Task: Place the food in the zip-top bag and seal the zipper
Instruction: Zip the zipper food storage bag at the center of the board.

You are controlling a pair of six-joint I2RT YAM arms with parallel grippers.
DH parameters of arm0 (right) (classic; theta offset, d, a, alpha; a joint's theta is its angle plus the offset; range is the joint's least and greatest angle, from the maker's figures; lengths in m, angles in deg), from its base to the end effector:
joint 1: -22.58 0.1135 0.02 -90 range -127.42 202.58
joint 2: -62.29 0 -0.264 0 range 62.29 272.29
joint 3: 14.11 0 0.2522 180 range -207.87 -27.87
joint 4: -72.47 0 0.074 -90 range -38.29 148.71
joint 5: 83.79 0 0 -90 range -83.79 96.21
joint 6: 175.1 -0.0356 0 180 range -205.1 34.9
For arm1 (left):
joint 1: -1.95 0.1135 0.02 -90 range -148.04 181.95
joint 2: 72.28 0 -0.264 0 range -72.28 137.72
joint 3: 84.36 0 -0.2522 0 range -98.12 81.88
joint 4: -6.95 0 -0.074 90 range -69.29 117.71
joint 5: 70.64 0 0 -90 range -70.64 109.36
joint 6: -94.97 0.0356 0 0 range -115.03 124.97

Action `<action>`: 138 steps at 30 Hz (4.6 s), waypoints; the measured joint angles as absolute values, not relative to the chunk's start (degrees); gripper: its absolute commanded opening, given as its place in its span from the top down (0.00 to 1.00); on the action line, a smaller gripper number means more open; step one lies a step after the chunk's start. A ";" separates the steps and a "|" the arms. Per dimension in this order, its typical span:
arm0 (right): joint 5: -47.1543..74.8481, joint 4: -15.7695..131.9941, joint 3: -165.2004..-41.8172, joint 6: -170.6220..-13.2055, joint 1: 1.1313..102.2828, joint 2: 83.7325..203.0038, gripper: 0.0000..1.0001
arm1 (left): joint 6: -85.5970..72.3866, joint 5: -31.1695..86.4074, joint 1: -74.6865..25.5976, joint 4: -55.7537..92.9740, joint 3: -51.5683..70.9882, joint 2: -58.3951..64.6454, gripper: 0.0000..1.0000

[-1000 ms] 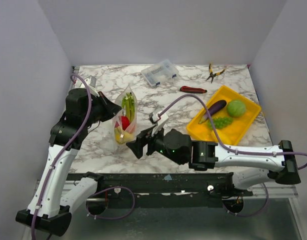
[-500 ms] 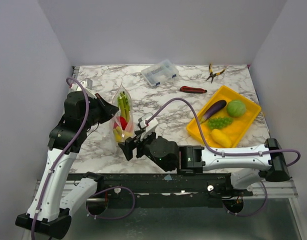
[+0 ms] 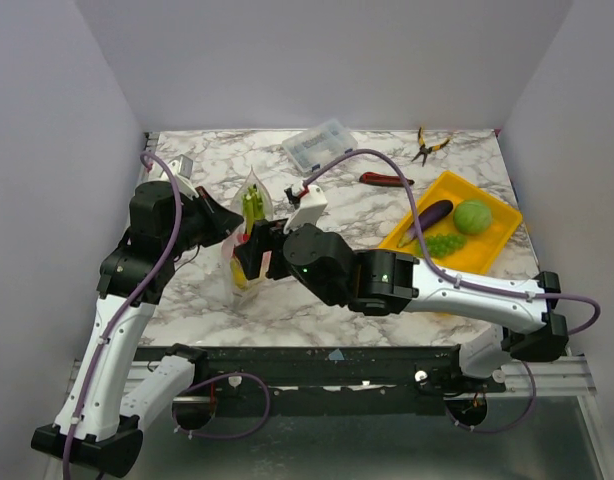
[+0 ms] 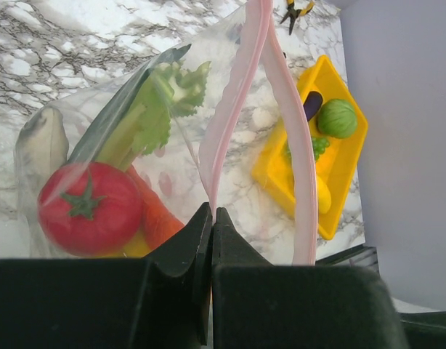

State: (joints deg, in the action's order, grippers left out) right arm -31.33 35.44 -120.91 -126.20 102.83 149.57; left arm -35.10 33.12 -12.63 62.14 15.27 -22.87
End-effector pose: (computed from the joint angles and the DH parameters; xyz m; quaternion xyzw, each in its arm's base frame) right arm 0.0794 0.3340 0.4307 -0.0766 0.7832 0.3610 0.5004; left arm 0.1561 -0.0494 0.3992 -0.1205 0.8275 -0.3368 0.4327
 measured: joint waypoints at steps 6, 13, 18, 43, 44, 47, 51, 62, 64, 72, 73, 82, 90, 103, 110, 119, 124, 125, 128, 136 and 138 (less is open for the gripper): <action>-31.05 25.98 -130.83 -127.73 103.13 157.24 0.28 | -34.47 33.68 -12.63 62.12 15.12 -22.28 1.00; -31.88 16.23 -138.88 -129.44 103.13 163.93 0.34 | -32.70 34.52 -12.63 62.45 13.98 -20.93 1.00; -33.91 12.91 -141.04 -129.94 103.13 165.77 0.41 | -31.56 35.48 -12.63 63.15 13.17 -20.51 1.00; -35.01 16.14 -133.17 -145.11 100.99 161.79 1.00 | -23.93 43.52 -12.63 64.11 8.08 -17.23 0.05; -35.22 16.14 -131.97 -146.94 100.82 160.70 1.00 | -23.78 43.28 -12.63 64.15 8.08 -17.76 0.04; -35.79 17.45 -127.09 -151.82 99.92 156.63 1.00 | -23.06 41.90 -12.63 64.29 8.08 -20.27 0.02; -36.27 19.38 -122.11 -157.15 97.63 151.80 1.00 | -21.83 41.18 -12.70 63.13 8.87 -24.12 0.02; -41.04 21.02 -121.43 -161.61 93.82 149.70 1.00 | -12.98 34.71 -28.55 39.54 35.40 -39.70 0.04; -41.96 20.99 -121.52 -161.59 93.82 149.70 1.00 | -11.39 34.76 -29.92 34.58 40.32 -42.96 0.07; -43.38 20.91 -122.26 -161.54 93.74 149.70 1.00 | -0.28 32.83 -34.80 18.91 46.63 -45.06 0.21; -43.42 20.93 -122.35 -161.54 93.74 149.70 1.00 | 1.36 32.37 -35.52 17.93 46.66 -44.58 0.23; -43.42 21.06 -122.55 -161.26 93.74 149.70 1.00 | 11.00 28.33 -39.43 13.07 46.55 -40.80 0.53; -42.98 21.63 -123.14 -160.89 93.71 149.75 1.00 | 13.64 27.61 -39.54 12.94 46.55 -39.07 0.65; -40.62 22.76 -125.00 -158.94 93.71 152.13 0.90 | 14.97 27.52 -39.69 12.62 46.39 -39.05 1.00; -34.72 40.12 -111.47 -135.95 92.49 145.05 0.41 | 13.55 28.16 -39.69 19.19 44.27 -39.00 1.00; -17.91 49.47 -103.88 -99.73 88.45 129.44 0.39 | 3.46 28.72 -38.16 28.11 40.17 -37.39 1.00; 0.97 49.58 -103.88 -84.69 88.47 126.03 0.34 | 0.79 31.24 -37.46 30.54 37.85 -35.79 1.00; 4.07 49.50 -103.90 -82.49 88.47 126.05 0.33 | 0.46 31.87 -37.46 30.91 37.74 -35.68 1.00; 10.50 48.47 -104.38 -76.48 88.47 127.52 0.33 | -0.17 32.83 -37.46 31.33 37.74 -35.79 1.00; 17.19 43.97 -106.37 -63.49 88.49 135.85 0.43 | -0.98 34.41 -37.42 31.30 37.74 -36.05 1.00; 17.56 43.13 -106.35 -61.61 88.47 137.05 0.47 | -1.00 34.56 -37.42 31.33 37.74 -36.07 1.00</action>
